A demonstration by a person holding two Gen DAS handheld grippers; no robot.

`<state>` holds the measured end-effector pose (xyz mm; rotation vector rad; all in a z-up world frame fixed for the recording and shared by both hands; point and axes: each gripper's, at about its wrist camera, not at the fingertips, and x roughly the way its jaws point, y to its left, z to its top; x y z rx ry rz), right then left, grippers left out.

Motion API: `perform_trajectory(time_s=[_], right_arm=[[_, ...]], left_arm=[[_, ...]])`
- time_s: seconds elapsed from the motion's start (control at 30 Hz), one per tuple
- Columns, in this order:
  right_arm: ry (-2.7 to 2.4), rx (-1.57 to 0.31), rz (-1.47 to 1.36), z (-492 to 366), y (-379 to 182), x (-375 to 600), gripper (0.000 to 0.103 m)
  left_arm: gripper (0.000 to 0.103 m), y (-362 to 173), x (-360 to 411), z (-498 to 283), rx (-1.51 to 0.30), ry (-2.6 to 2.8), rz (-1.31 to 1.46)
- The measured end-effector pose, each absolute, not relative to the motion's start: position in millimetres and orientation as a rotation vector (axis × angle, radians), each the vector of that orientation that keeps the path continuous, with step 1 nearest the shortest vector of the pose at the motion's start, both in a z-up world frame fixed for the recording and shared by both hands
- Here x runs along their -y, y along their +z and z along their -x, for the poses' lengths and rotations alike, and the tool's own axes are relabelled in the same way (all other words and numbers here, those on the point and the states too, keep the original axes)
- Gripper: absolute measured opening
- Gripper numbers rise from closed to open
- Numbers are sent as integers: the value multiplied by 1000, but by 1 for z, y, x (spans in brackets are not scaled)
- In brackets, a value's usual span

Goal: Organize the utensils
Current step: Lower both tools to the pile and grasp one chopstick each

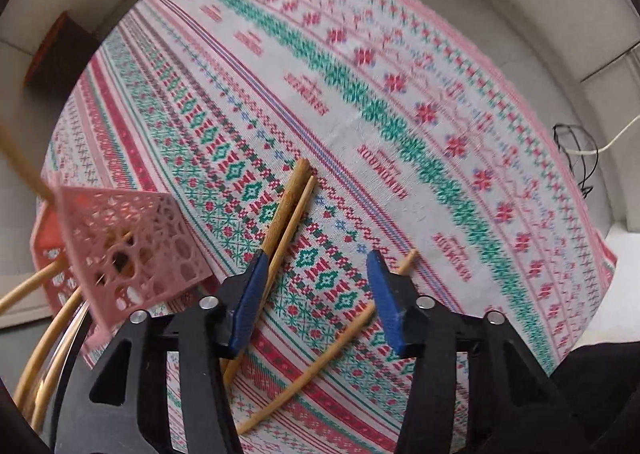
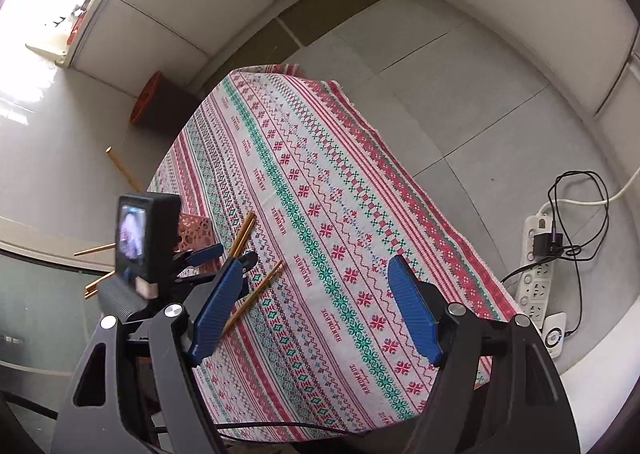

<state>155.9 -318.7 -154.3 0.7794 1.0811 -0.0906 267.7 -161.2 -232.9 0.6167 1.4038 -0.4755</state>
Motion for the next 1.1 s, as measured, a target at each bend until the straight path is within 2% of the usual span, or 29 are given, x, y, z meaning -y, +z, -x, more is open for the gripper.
perform_trajectory(time_s=[0.13, 0.7, 0.73, 0.77, 0.8, 0.97, 1.1], right_arm=[[-78, -1109, -826, -157, -164, 323, 74], [-59, -1161, -852, -160, -179, 320, 74], [-61, -1161, -851, -161, -179, 320, 74], [-61, -1162, -850, -161, -180, 319, 74], [-61, -1164, -850, -161, -180, 319, 74], [-57, -1194, -844, -164, -187, 313, 74], [-38, -1251, -846, -169, -204, 299, 74]], left_arm=[[41, -246, 162, -271, -1423, -486, -643], [45, -252, 148, -285, -1434, -498, -614], [40, -253, 147, -286, -1440, -501, -604], [32, -252, 142, -286, -1447, -510, -586], [29, -252, 141, -285, -1452, -525, -561], [16, -251, 134, -272, -1391, -506, -513], [11, -248, 123, -254, -1330, -475, -466]])
